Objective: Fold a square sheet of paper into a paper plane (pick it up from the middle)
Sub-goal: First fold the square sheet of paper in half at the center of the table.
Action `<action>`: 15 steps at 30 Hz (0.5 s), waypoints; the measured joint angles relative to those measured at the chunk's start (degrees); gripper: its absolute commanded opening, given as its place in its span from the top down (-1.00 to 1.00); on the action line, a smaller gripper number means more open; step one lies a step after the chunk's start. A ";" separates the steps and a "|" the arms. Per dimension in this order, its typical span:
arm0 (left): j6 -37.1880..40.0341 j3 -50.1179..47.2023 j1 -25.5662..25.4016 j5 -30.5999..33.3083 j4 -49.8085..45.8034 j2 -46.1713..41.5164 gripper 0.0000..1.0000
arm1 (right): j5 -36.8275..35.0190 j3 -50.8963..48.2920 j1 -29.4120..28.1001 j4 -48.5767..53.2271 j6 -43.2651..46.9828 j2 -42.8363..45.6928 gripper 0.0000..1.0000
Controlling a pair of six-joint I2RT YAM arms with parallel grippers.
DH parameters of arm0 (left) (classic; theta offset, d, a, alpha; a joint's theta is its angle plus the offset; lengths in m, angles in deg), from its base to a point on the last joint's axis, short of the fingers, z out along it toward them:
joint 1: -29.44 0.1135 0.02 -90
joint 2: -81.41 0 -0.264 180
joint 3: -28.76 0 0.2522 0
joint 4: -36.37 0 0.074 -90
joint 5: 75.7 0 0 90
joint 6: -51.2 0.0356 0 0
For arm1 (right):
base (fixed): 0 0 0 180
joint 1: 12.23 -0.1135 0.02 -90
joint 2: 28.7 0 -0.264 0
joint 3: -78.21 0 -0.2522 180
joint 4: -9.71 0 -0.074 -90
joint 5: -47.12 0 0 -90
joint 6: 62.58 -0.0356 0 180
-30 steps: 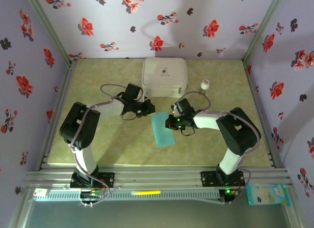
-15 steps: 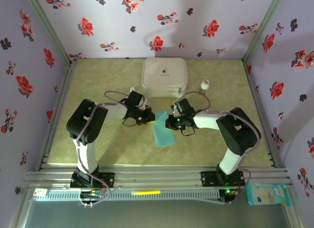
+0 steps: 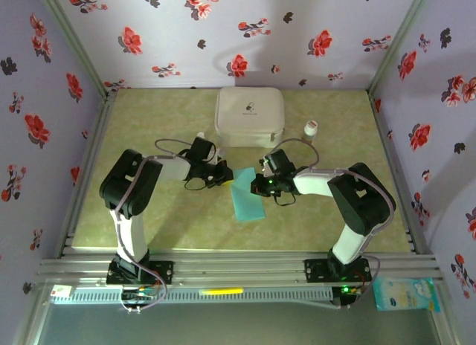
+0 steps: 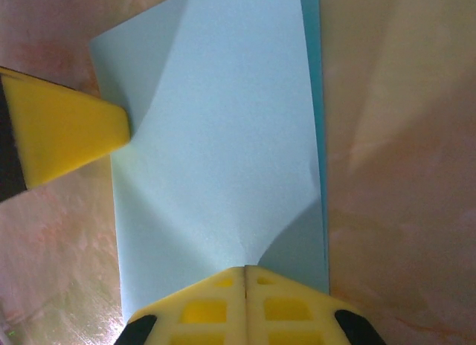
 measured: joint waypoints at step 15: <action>-4.09 1.16 0.61 3.43 -0.83 0.02 0.89 | 0.00 -0.26 0.00 -0.37 0.02 0.13 1.00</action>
